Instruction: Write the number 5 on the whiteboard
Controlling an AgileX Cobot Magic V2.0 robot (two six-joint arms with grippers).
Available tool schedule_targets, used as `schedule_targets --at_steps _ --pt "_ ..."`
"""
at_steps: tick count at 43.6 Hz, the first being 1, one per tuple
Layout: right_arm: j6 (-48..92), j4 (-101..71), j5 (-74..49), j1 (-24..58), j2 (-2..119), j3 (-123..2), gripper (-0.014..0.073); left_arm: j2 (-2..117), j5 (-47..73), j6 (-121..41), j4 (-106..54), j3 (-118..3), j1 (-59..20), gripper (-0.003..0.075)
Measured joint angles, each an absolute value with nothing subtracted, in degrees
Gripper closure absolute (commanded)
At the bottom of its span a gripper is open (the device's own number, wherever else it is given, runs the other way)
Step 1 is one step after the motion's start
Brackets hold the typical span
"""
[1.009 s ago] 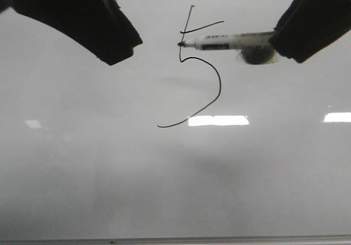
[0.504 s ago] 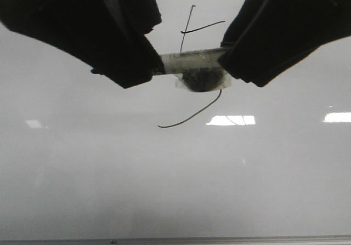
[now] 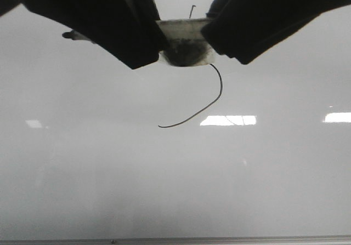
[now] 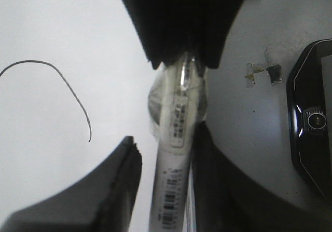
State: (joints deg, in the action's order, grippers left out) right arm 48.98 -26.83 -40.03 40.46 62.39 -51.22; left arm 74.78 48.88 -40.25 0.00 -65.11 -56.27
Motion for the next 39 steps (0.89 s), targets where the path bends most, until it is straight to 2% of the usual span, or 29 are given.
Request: schedule_targets --at_steps 10,13,20,23,31,39 --pt "49.4 -26.8 -39.5 40.5 62.4 -51.2 0.0627 74.8 49.3 -41.4 0.0 -65.1 -56.3 0.0713" --pt "49.4 -26.8 -39.5 40.5 62.4 -51.2 0.0544 74.8 49.3 -41.6 0.0 -65.1 -56.3 0.0721" --pt "49.4 -26.8 -38.5 40.5 62.4 -51.2 0.0205 74.8 49.3 -41.7 0.0 -65.1 -56.3 0.0721" --pt "49.3 -27.4 -37.6 40.5 62.3 -51.2 0.0117 74.8 49.2 -41.7 0.0 -65.1 -56.3 0.0721" --pt "44.2 -26.8 -37.6 35.5 59.7 -51.2 0.0160 74.8 49.7 -38.9 0.0 -65.1 -54.9 0.0720" --pt "35.2 -24.9 -34.8 22.6 51.7 -47.3 0.0257 74.0 49.5 -33.5 -0.6 -63.9 -47.7 0.0720"
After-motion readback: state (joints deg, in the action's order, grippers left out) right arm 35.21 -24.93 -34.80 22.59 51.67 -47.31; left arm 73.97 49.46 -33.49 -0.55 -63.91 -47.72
